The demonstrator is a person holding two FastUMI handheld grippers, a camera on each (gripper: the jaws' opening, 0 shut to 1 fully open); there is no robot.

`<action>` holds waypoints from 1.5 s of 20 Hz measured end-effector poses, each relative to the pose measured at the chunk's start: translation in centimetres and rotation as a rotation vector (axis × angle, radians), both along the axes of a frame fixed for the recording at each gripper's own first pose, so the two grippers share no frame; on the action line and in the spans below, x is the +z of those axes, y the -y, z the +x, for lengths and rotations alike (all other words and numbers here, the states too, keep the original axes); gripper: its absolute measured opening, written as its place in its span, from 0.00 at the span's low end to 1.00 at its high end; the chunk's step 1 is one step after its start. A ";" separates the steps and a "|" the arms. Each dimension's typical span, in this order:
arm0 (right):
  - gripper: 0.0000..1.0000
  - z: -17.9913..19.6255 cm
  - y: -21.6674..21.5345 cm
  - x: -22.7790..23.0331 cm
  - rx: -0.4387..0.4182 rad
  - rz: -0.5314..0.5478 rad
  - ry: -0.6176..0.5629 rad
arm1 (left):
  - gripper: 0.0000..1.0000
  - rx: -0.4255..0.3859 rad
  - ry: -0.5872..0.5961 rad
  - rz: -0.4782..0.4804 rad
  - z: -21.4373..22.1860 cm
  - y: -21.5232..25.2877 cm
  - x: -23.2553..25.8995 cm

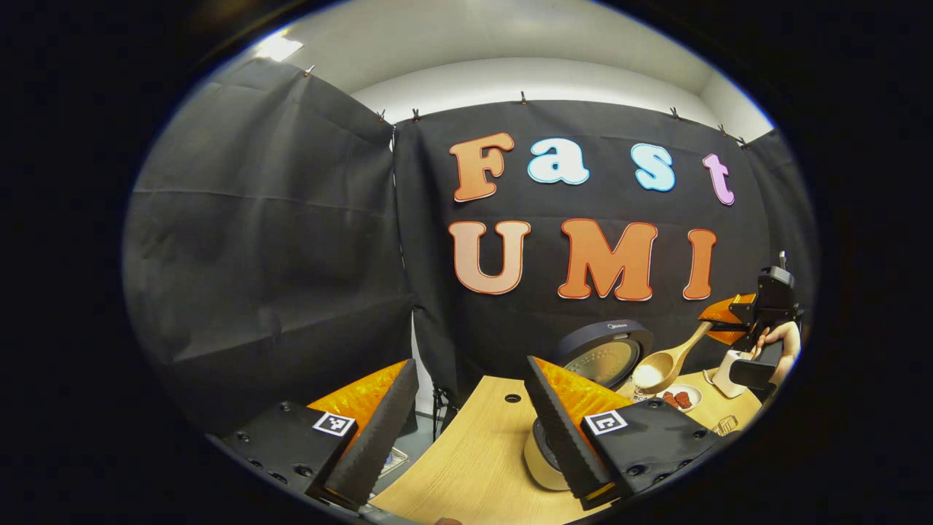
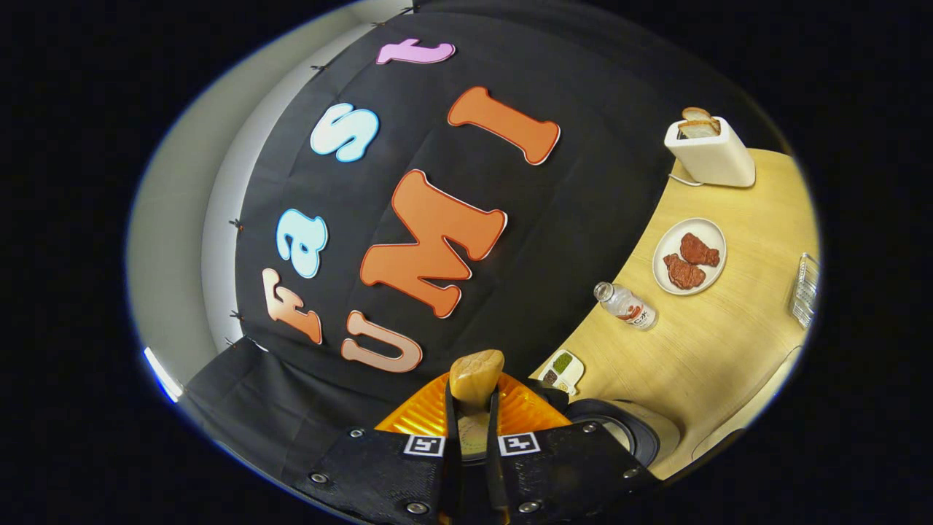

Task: Close the left gripper, press the button to open the rice cooker; take a wooden spoon from the chopstick holder with the right hand, scoop a spoonful of rice and pour it into the rice cooker, then put the wooden spoon back into the chopstick holder.

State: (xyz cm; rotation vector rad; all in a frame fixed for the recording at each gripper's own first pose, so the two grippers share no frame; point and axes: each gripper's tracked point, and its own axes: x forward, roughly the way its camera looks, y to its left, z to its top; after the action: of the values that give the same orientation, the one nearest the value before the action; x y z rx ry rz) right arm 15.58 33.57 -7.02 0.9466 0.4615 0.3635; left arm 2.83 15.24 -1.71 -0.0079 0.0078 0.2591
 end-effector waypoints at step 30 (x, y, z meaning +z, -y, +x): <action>0.12 -1.2 -3.4 1.8 0.129 -0.305 0.307 | 0.99 -0.008 0.001 -0.006 0.5 0.1 -0.3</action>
State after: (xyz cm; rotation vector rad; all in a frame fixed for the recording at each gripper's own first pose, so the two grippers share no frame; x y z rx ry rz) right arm 14.38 37.01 -5.24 0.5542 0.2865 0.5301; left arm 3.36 15.14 -2.02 -0.0139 0.0071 0.2509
